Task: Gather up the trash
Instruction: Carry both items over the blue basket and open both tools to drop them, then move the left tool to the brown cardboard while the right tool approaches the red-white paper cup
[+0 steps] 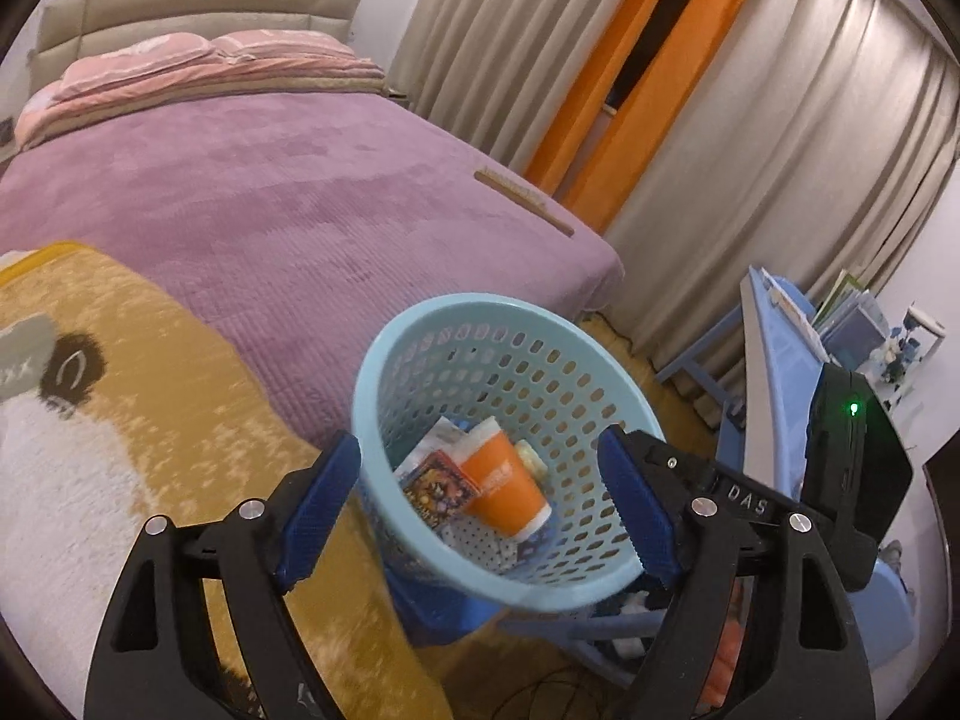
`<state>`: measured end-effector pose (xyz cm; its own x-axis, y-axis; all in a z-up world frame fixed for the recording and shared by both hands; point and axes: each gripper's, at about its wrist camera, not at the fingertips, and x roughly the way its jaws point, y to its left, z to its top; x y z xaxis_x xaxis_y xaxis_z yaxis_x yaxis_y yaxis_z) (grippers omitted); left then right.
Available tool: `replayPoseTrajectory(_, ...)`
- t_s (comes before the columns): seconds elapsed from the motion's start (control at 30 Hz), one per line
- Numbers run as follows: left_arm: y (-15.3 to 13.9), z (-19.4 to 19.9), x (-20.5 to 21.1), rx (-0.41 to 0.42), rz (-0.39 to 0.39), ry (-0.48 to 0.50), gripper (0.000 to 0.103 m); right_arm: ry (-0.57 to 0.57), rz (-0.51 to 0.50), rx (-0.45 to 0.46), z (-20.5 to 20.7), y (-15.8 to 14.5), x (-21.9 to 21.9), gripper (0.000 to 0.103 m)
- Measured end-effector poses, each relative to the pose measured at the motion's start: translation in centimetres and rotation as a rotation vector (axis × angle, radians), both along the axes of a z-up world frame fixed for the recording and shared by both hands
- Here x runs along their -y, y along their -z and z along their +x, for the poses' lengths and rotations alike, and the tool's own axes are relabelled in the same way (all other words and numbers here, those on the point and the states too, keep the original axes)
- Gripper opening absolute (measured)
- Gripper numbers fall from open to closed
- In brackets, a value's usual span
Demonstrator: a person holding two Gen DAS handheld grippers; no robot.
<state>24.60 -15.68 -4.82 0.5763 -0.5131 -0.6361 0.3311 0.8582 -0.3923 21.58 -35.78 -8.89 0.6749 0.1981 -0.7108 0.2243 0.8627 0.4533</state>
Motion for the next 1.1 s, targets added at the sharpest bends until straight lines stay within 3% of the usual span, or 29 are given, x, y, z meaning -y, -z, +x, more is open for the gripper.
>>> replayPoseTrajectory(0.3, -3.2, -4.9, -4.2, 0.105, -0.012, -0.045, 0.080, -0.148, -0.095, 0.127, -1.6, -4.7, -6.3, 0.066)
replayPoseTrajectory(0.47, -4.7, -7.5, -9.0, 0.145, -0.030, -0.133, 0.080, -0.277, -0.131, 0.185, -2.4, -6.5, -11.8, 0.066)
replayPoseTrajectory(0.73, -5.1, -11.2, -18.5, 0.167, -0.004, -0.345, 0.080, -0.479, -0.147, 0.225, -3.4, -7.5, -21.0, 0.066)
replayPoseTrajectory(1.1, -2.6, -16.2, -32.6, 0.089, 0.054, -0.679, 0.078, -0.688, -0.153, 0.188, -5.0, -6.1, -32.3, 0.066)
